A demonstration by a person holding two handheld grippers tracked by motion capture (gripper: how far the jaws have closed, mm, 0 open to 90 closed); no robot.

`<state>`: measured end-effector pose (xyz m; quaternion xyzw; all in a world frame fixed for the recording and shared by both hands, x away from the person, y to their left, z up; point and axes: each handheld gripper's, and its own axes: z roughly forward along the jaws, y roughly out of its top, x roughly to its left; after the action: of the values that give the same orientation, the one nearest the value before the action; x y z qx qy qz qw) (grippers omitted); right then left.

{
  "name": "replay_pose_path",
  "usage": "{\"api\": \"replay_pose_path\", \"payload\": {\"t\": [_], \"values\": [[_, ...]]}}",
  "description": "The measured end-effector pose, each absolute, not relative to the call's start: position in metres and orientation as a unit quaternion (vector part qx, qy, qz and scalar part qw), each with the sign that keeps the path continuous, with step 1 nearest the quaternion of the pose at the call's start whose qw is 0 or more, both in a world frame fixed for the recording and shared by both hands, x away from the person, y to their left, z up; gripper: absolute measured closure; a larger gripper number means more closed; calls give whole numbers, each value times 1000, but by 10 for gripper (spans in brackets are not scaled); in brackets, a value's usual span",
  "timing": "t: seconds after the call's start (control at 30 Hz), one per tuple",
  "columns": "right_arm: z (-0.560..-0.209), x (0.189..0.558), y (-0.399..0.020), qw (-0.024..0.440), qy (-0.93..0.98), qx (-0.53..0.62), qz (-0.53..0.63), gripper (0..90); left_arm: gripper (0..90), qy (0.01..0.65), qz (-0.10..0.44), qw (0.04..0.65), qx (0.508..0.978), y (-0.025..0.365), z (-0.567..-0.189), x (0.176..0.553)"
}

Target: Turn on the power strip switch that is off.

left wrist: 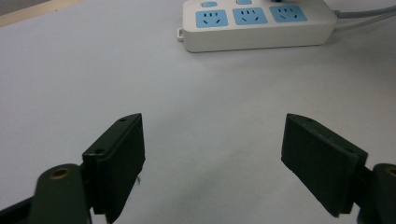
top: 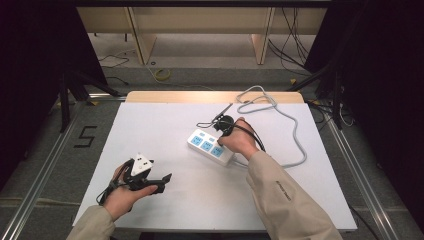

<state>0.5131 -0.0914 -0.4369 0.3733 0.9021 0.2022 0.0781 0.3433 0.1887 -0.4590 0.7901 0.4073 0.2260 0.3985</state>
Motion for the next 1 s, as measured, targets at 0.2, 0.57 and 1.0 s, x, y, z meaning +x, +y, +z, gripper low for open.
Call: {"api": "replay_pose_path", "payload": {"t": [0.2, 0.57, 1.0], "values": [[-437, 514, -91, 77, 902, 373, 203, 900, 210, 408, 226, 399, 789, 189, -459, 343], [-436, 512, -92, 84, 904, 367, 202, 900, 210, 409, 225, 399, 789, 189, -459, 343], [-433, 510, -97, 88, 902, 365, 215, 878, 210, 409, 224, 396, 791, 189, -460, 344]]}}
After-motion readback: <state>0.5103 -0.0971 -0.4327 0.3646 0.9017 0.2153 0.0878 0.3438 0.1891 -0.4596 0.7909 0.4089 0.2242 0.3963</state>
